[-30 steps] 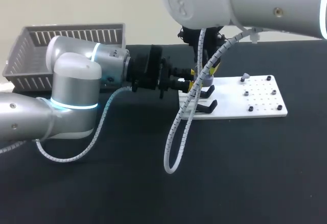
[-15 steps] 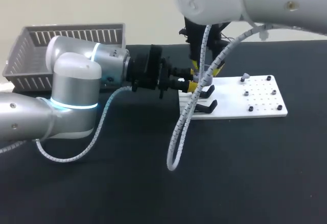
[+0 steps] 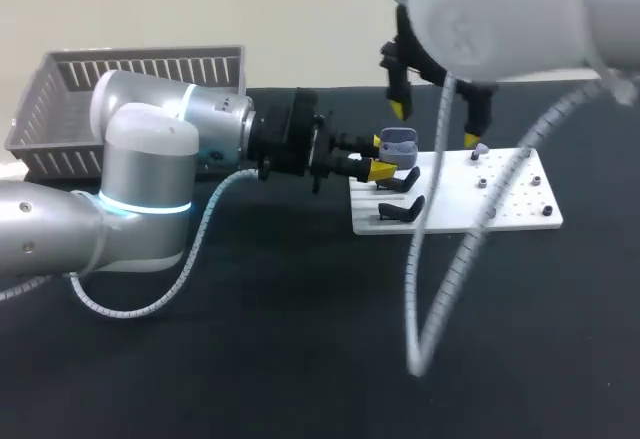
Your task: Pick up each earbud case from the left stands, insert the matching earbuds, close the lid, and place the case in the box.
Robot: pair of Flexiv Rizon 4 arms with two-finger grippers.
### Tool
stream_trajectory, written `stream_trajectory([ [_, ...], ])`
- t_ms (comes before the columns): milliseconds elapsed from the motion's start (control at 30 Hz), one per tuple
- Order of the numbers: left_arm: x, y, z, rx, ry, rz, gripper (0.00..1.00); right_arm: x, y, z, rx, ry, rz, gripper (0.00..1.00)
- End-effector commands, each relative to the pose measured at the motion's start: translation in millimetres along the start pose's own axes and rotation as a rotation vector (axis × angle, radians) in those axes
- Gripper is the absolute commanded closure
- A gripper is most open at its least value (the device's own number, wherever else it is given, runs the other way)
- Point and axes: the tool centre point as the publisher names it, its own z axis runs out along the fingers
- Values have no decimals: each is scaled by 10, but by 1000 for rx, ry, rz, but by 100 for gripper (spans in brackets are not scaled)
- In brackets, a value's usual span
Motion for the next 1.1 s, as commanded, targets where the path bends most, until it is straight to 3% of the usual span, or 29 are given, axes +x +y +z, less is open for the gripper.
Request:
stream_trajectory([
  [33,7,-5,3,-2,-1,2,100,5,-436,33,-406,-67,0,0],
  [267,7,-5,3,-2,-1,2,100,-224,-571,141,-490,-34,-36,0],
  [500,7,-5,3,-2,-1,2,100,-489,-515,293,-526,-9,-93,0],
  [667,7,-5,3,-2,-1,2,100,-674,-466,413,-535,-39,-142,0],
  [800,7,-5,3,-2,-1,2,100,-851,-392,529,-520,-60,-193,0],
  [1100,7,-5,3,-2,-1,2,100,-1045,-139,816,-446,-58,-370,0],
])
